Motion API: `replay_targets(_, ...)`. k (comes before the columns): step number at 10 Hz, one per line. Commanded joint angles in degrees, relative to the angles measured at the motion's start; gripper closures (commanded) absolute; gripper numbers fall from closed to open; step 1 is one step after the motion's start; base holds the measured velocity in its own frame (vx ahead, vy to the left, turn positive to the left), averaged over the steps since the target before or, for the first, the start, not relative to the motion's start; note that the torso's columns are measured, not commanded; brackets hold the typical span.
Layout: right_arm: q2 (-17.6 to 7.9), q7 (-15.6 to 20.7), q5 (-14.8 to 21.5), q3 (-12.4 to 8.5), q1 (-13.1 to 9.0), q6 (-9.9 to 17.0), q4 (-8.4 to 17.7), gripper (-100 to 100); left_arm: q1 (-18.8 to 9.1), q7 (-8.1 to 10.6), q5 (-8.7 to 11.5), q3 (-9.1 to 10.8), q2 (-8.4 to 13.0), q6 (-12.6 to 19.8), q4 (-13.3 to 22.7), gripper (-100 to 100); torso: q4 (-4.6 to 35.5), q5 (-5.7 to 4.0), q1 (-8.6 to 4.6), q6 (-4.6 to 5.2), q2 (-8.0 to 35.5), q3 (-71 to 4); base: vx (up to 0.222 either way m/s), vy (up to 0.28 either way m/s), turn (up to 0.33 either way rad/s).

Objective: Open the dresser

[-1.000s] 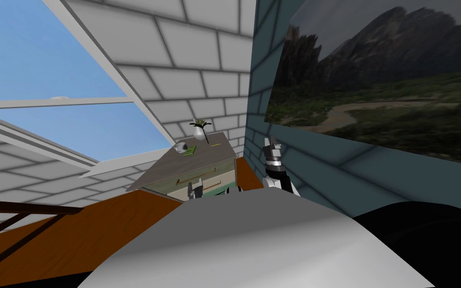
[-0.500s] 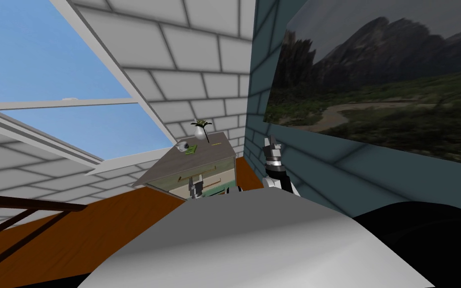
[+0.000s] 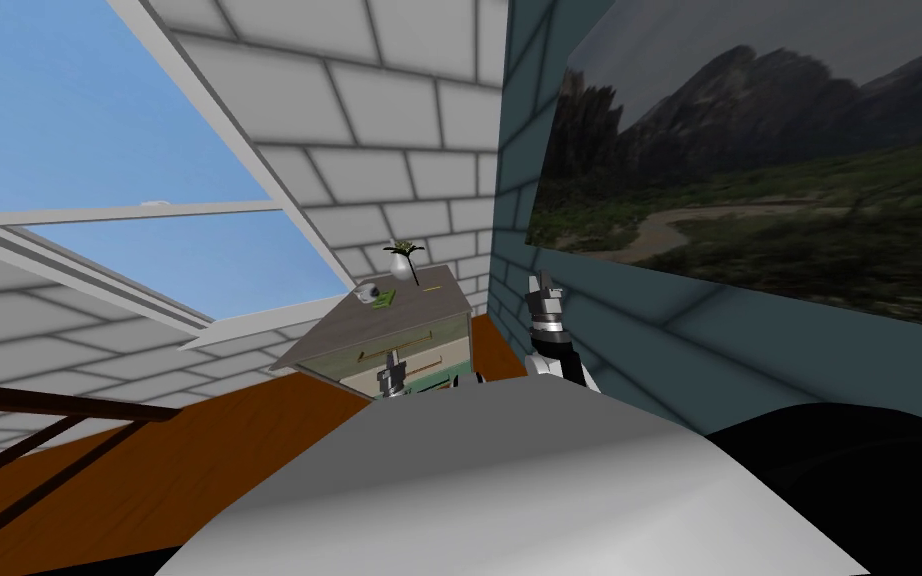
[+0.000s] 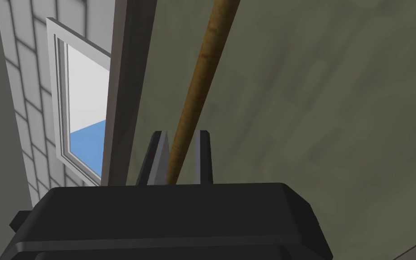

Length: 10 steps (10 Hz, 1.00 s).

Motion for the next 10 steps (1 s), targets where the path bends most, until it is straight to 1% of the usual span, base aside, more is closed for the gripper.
replay_targets(1, 0.0, 0.0, 0.0, 0.0, 0.0, 0.0, 0.0, 0, 1.6, 0.27, -0.3, -0.03, -0.5, -3.5, 2.2, 100, 0.0, -0.04, -0.01, -0.04, 0.0, -0.1, 0.049, 0.010, -0.031)
replay_targets(2, 0.0, 0.0, 0.0, 0.0, 0.0, 0.0, 0.0, 0, 2.1, 0.33, -0.4, -0.04, -0.6, -4.5, 2.8, 100, 0.1, -0.11, -0.09, -0.10, 0.2, 0.0, 0.050, 0.013, -0.009)
replay_targets(3, 0.0, 0.0, 0.0, 0.0, 0.0, 0.0, 0.0, 0, 3.1, 0.43, -0.6, -0.05, -0.9, -6.5, 3.8, 100, 0.1, -0.15, -0.16, -0.11, 0.3, 0.1, 0.055, 0.023, -0.021)
replay_targets(4, 0.0, 0.0, 0.0, 0.0, 0.0, 0.0, 0.0, 0, 3.6, 0.48, -0.7, -0.06, -1.0, -7.5, 4.3, 100, 0.2, -0.15, -0.16, -0.12, 0.4, 0.2, 0.049, 0.017, -0.021)
replay_targets(5, 0.0, 0.0, 0.0, 0.0, 0.0, 0.0, 0.0, 0, 2.6, 0.37, -0.6, 0.06, -0.8, -7.0, 5.0, 100, 0.2, -0.16, -0.19, -0.12, 0.4, 0.2, 0.014, 0.002, 0.002)
replay_targets(6, 0.0, 0.0, 0.0, 0.0, 0.0, 0.0, 0.0, 0, 2.6, 0.36, -0.6, 0.06, 1.5, -7.2, 5.0, -100, 0.2, -0.17, -0.23, -0.12, 0.5, 0.2, 0.000, 0.000, 0.000)
replay_targets(8, 0.0, 0.0, 0.0, 0.0, 0.0, 0.0, 0.0, 0, 2.5, 0.32, -0.5, 0.05, 4.4, -6.8, 5.0, -100, 0.2, -0.16, -0.18, -0.12, 0.4, 0.2, -0.005, -0.007, 0.001)
replay_targets(10, 0.0, 0.0, 0.0, 0.0, 0.0, 0.0, 0.0, 0, 2.3, 0.27, -0.5, 0.03, 6.6, -6.4, 4.8, -100, 0.2, -0.15, -0.17, -0.12, 0.4, 0.2, -0.009, -0.009, 0.003)
